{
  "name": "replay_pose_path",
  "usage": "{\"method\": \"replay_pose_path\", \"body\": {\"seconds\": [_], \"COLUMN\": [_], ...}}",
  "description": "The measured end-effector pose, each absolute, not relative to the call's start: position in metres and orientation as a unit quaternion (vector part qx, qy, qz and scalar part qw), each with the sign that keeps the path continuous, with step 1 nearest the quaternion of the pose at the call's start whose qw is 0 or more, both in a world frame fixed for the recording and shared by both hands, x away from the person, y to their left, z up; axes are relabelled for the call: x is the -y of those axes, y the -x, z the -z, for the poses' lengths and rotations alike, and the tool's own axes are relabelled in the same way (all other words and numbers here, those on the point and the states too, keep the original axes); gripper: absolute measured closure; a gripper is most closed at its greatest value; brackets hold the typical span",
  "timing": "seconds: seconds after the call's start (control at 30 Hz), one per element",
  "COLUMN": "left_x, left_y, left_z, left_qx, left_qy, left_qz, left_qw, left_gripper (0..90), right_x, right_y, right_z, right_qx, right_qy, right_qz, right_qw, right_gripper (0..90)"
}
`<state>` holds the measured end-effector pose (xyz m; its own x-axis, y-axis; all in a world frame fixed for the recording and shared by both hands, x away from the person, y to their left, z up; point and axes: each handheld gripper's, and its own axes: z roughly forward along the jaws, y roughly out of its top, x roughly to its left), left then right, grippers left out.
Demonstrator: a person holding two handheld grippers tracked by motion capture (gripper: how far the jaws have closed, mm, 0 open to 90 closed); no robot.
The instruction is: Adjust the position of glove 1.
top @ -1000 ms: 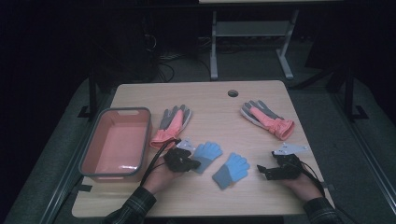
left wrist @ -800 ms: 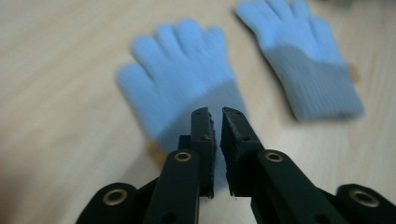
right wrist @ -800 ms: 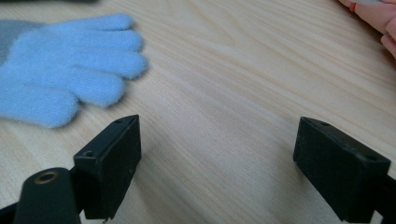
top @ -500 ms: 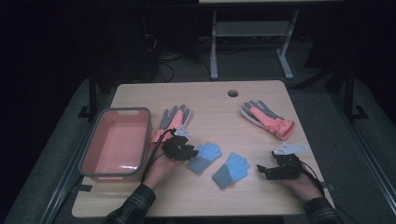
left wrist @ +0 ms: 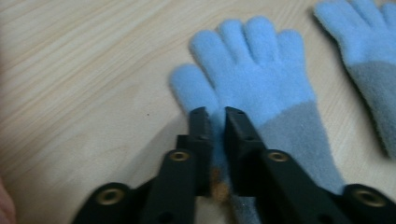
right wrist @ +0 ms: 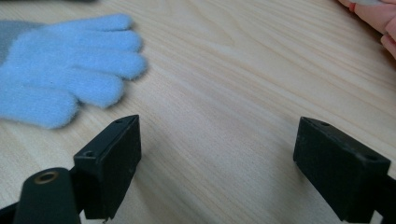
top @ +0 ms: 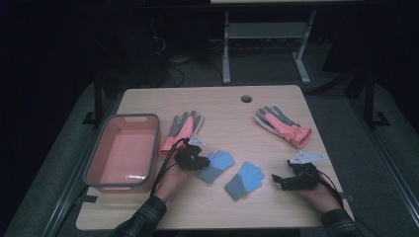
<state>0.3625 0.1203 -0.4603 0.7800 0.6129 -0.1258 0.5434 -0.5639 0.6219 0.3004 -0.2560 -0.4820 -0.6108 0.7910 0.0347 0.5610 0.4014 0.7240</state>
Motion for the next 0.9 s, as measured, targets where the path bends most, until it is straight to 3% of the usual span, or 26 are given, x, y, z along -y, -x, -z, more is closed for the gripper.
{"method": "replay_pose_path", "body": {"seconds": [0.07, 0.23, 0.37, 0.4, 0.43, 0.5, 0.53, 0.77, 0.9], "left_x": [-0.120, -0.122, -0.125, -0.125, -0.125, -0.123, -0.123, -0.117, -0.114], "left_y": [-0.363, -0.365, -0.366, -0.367, -0.367, -0.367, -0.367, -0.364, -0.361], "left_z": [0.460, 0.459, 0.453, 0.450, 0.449, 0.445, 0.445, 0.436, 0.430], "left_qx": [-0.326, -0.325, -0.323, -0.321, -0.320, -0.323, -0.323, -0.313, -0.305], "left_qy": [-0.883, -0.878, -0.872, -0.873, -0.871, -0.864, -0.864, -0.858, -0.857], "left_qz": [-0.050, -0.044, -0.041, -0.041, -0.040, -0.038, -0.038, -0.030, -0.031], "left_qw": [0.333, 0.348, 0.365, 0.365, 0.370, 0.386, 0.386, 0.407, 0.414], "left_gripper": [87.4, 88.7, 88.9, 88.9, 88.9, 89.0, 89.0, 89.0, 89.1], "right_x": [0.256, 0.256, 0.253, 0.251, 0.251, 0.249, 0.249, 0.229, 0.218], "right_y": [-0.301, -0.301, -0.301, -0.299, -0.299, -0.296, -0.296, -0.285, -0.280], "right_z": [0.482, 0.482, 0.479, 0.477, 0.477, 0.473, 0.473, 0.460, 0.459], "right_qx": [-0.820, -0.821, -0.826, -0.831, -0.831, -0.835, -0.835, -0.851, -0.859], "right_qy": [-0.414, -0.415, -0.415, -0.408, -0.408, -0.396, -0.396, -0.341, -0.316], "right_qz": [-0.361, -0.356, -0.349, -0.348, -0.348, -0.356, -0.356, -0.391, -0.398], "right_qw": [0.160, 0.161, 0.153, 0.148, 0.148, 0.141, 0.141, 0.084, 0.069], "right_gripper": [13.9, 11.5, 16.1, 22.7, 22.7, 36.3, 36.3, 83.2, 90.0]}}
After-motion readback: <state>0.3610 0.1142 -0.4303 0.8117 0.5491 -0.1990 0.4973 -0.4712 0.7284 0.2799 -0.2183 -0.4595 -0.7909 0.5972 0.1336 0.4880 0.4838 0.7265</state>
